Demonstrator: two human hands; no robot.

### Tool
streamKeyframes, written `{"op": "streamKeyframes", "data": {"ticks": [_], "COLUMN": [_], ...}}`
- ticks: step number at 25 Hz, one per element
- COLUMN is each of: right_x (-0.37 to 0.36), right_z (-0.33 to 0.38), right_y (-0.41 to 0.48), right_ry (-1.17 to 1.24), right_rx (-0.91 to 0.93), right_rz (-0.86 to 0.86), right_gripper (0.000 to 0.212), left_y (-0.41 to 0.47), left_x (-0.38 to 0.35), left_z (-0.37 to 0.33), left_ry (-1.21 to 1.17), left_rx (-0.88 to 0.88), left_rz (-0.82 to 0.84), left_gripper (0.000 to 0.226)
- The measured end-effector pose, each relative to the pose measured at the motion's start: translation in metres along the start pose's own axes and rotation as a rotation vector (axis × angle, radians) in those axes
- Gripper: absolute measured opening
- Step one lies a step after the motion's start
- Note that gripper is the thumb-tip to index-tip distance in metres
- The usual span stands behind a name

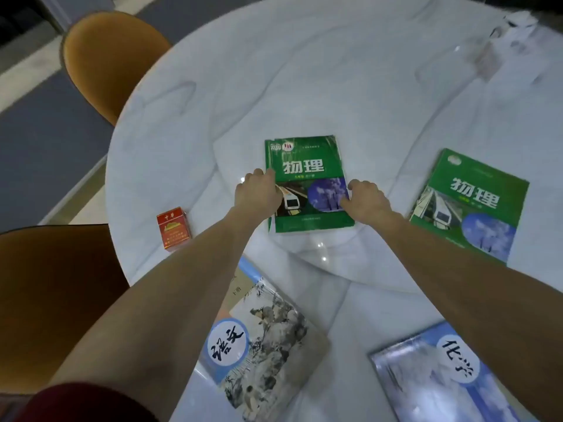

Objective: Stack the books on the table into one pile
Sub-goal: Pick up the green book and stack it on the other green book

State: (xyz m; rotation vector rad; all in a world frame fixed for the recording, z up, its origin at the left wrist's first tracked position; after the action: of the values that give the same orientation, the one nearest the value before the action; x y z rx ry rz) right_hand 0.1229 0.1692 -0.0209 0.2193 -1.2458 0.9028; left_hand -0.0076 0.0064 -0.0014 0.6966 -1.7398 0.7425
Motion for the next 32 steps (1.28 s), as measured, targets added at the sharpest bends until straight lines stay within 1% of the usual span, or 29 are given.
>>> {"op": "streamKeyframes", "data": {"ticks": [1, 3, 5, 6, 8, 9, 10, 11, 12, 14, 16, 19, 21, 23, 25, 27, 29, 32], "right_x": [-0.003, -0.011, -0.019, -0.022, -0.023, -0.025, -0.026, -0.027, -0.028, -0.028, -0.027, -0.027, -0.026, -0.026, -0.024, -0.017, -0.008, 0.003], "right_z": [0.001, 0.001, 0.002, 0.002, 0.000, -0.002, -0.003, -0.005, -0.006, -0.006, -0.006, -0.006, -0.006, -0.007, -0.009, -0.011, -0.016, -0.031], "right_y": [0.002, 0.007, 0.011, 0.013, 0.017, 0.020, 0.022, 0.025, 0.027, 0.028, 0.028, 0.027, 0.023, 0.019, 0.015, 0.009, 0.005, -0.003], "right_ry": [0.037, 0.146, 0.236, 0.265, 0.303, 0.324, 0.335, 0.349, 0.367, 0.406, 0.447, 0.475, 0.493, 0.526, 0.646, 0.889, 1.107, 1.184], "right_rx": [-0.031, -0.108, -0.163, -0.194, -0.249, -0.274, -0.289, -0.302, -0.312, -0.339, -0.362, -0.370, -0.362, -0.356, -0.361, -0.398, -0.422, -0.438], "right_rz": [0.004, -0.006, -0.004, 0.000, -0.011, -0.015, -0.024, -0.033, -0.035, -0.025, -0.023, -0.021, -0.025, -0.030, -0.066, -0.099, -0.101, -0.139], "right_gripper": [0.040, 0.040, 0.033, 0.027, 0.033, 0.031, 0.024, 0.021, 0.024, 0.033, 0.033, 0.029, 0.020, 0.014, 0.016, 0.017, 0.024, 0.035], "left_y": [0.000, 0.004, 0.007, 0.009, 0.015, 0.018, 0.020, 0.021, 0.022, 0.026, 0.025, 0.018, 0.018, 0.018, 0.017, 0.016, 0.017, 0.022], "left_x": [-0.003, -0.012, -0.022, -0.027, -0.032, -0.034, -0.035, -0.036, -0.037, -0.040, -0.042, -0.043, -0.043, -0.039, -0.031, -0.022, -0.018, -0.019], "left_z": [0.001, 0.005, 0.004, 0.003, 0.003, 0.004, 0.005, 0.007, 0.009, 0.011, 0.005, -0.004, -0.003, -0.001, -0.001, -0.005, -0.011, -0.024], "left_ry": [-0.032, -0.178, -0.403, -0.523, -0.698, -0.763, -0.824, -0.878, -0.931, -0.985, -1.020, -1.068, -1.091, -1.195, -1.297, -1.363, -1.394, -1.364], "left_rx": [0.038, 0.107, 0.214, 0.285, 0.431, 0.501, 0.558, 0.601, 0.624, 0.613, 0.567, 0.517, 0.474, 0.428, 0.376, 0.330, 0.305, 0.271], "left_rz": [0.029, 0.045, 0.066, 0.071, 0.073, 0.080, 0.085, 0.095, 0.093, 0.091, 0.076, 0.063, 0.022, 0.006, 0.009, 0.037, 0.103, 0.186], "left_gripper": [0.031, 0.037, 0.042, 0.042, 0.034, 0.028, 0.028, 0.034, 0.037, 0.030, 0.011, 0.026, 0.028, 0.029, 0.028, 0.026, 0.024, 0.023]}}
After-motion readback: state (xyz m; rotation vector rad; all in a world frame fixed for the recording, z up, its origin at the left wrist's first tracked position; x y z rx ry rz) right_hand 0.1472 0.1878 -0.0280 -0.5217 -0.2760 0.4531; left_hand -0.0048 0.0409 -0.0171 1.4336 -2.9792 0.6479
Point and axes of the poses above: each hand's wrist, its own y-axis towards the middle knuckle, its own x-axis out of the back of the hand, z = x × y, the point moved 1 cm from there along y, towards the middle knuckle
